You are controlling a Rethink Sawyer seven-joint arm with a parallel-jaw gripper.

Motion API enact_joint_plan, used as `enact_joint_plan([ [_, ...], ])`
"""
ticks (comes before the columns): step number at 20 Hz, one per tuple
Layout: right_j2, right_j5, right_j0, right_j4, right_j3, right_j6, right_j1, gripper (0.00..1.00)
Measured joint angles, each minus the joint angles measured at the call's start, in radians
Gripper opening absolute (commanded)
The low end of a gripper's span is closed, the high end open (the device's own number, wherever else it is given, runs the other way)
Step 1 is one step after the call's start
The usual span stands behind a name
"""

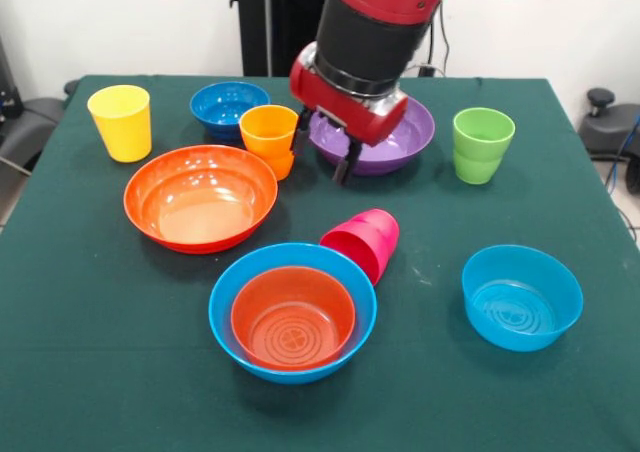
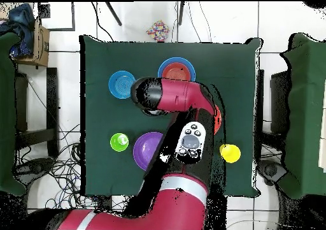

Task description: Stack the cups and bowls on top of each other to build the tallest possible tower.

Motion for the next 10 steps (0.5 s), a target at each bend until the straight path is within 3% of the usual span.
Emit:
enact_joint_plan([
  [10, 0.093, 0.000, -0.087, -0.106, 0.001, -0.002, 0.004, 1.00],
])
